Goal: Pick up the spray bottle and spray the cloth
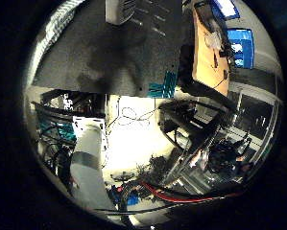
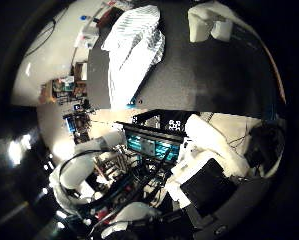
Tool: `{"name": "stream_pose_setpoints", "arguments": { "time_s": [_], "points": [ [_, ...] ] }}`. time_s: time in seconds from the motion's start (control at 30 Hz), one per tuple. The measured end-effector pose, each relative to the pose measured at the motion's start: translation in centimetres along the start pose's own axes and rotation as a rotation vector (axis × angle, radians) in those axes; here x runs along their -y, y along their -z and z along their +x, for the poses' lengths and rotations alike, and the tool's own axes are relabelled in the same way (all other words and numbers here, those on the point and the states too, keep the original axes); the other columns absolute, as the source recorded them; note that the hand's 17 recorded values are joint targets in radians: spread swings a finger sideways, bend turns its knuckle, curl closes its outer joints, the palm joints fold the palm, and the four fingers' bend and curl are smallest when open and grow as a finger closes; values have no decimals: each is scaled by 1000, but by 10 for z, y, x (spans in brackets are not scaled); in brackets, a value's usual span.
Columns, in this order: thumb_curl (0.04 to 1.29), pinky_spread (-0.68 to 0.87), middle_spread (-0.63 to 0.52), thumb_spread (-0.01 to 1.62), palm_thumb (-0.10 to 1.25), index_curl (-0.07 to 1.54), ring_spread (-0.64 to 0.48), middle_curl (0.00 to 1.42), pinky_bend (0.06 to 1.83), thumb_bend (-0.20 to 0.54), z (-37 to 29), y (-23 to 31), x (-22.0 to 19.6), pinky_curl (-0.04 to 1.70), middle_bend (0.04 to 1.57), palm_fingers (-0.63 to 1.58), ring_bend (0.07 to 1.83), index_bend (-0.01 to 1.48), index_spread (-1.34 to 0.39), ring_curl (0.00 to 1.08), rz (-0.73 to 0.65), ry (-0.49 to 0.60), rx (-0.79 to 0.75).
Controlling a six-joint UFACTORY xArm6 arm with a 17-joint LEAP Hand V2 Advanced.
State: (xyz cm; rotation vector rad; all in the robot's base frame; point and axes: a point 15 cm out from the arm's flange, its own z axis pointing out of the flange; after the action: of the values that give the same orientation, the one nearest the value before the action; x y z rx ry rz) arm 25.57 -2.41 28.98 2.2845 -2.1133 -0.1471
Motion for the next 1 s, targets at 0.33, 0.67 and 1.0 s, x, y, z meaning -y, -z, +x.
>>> {"name": "stream_pose_setpoints", "arguments": {
  "time_s": [0.33,0.67,1.0],
  "points": [
    [363,361,12,1125,874,417,171,360,184,-17,0,1,0,281,252,193,159,516,-381,90,3,0,-1],
    [356,368,-33,1125,847,414,156,368,185,-18,1,10,-4,261,323,232,170,488,-386,109,-1,2,2],
    [349,375,-74,1123,818,408,147,375,181,-20,-2,42,-3,249,374,281,179,429,-400,132,39,-2,40]
  ]
}}
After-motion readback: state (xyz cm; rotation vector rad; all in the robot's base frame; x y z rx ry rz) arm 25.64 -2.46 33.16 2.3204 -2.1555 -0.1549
